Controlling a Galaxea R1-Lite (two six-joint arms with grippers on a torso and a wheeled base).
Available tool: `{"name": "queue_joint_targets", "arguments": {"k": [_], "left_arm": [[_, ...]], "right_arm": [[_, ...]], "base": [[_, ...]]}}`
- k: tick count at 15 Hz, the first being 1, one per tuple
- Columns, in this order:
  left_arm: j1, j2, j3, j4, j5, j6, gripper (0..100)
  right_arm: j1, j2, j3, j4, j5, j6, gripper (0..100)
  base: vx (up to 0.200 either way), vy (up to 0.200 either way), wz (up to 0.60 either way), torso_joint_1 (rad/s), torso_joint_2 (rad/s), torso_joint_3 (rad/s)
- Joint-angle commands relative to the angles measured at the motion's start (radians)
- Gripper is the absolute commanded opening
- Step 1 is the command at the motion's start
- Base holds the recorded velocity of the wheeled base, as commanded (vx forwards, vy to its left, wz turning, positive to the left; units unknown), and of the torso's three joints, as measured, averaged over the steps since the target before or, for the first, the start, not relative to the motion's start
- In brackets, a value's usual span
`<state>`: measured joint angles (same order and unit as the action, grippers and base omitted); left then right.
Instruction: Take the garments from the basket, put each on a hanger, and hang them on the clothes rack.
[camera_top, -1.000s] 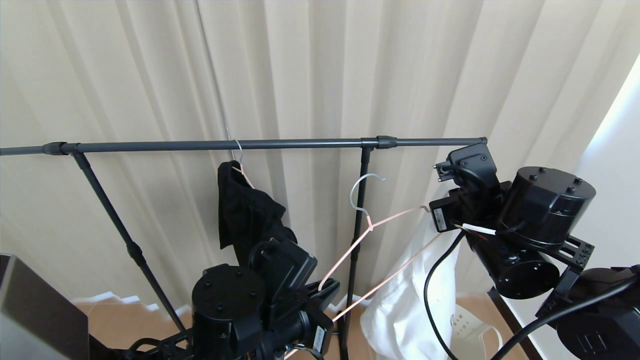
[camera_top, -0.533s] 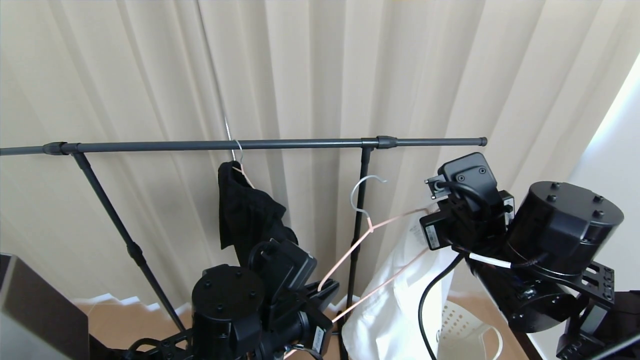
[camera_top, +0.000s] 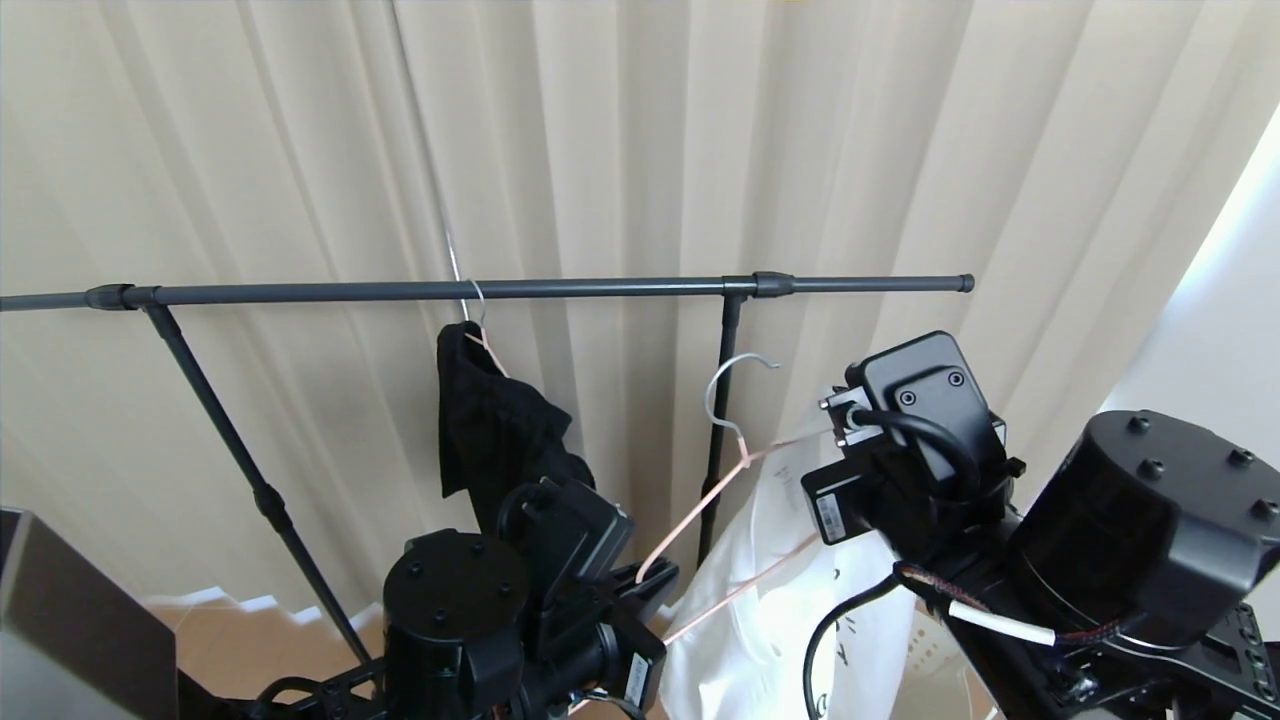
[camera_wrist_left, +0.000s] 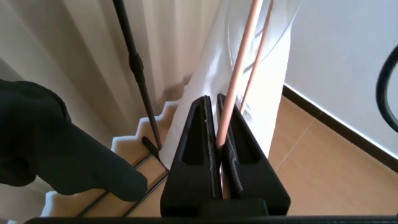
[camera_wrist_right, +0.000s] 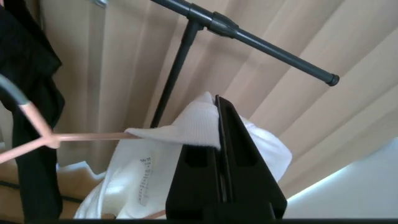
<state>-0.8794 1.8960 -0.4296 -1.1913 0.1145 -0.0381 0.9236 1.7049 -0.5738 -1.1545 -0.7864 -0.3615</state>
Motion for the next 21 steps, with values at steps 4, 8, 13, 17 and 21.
{"name": "queue_joint_targets", "arguments": {"k": [4,8,13,17,21], "left_arm": [[0.0,0.002,0.0,-0.001,0.001,0.0,0],[0.0,0.0,0.0,-0.001,0.001,0.0,0],[0.0,-0.005,0.0,-0.007,0.001,0.001,0],[0.005,-0.005,0.008,-0.042,0.002,0.003,0],[0.008,-0.006,0.005,-0.044,0.004,0.003,0]], "right_arm": [[0.072,0.007,0.0,-0.011,-0.016,-0.001,0],[0.07,0.007,0.003,-0.013,-0.016,0.001,0],[0.058,-0.004,-0.004,-0.013,-0.019,-0.001,100],[0.046,-0.007,-0.003,-0.013,-0.019,-0.001,100],[0.032,-0.005,-0.004,-0.013,-0.017,-0.001,100]], "base": [[0.0,0.0,0.0,0.0,0.0,0.0],[0.0,0.0,0.0,0.0,0.0,0.0],[0.0,0.0,0.0,0.0,0.0,0.0],[0.0,0.0,0.0,0.0,0.0,0.0],[0.0,0.0,0.0,0.0,0.0,0.0]]}}
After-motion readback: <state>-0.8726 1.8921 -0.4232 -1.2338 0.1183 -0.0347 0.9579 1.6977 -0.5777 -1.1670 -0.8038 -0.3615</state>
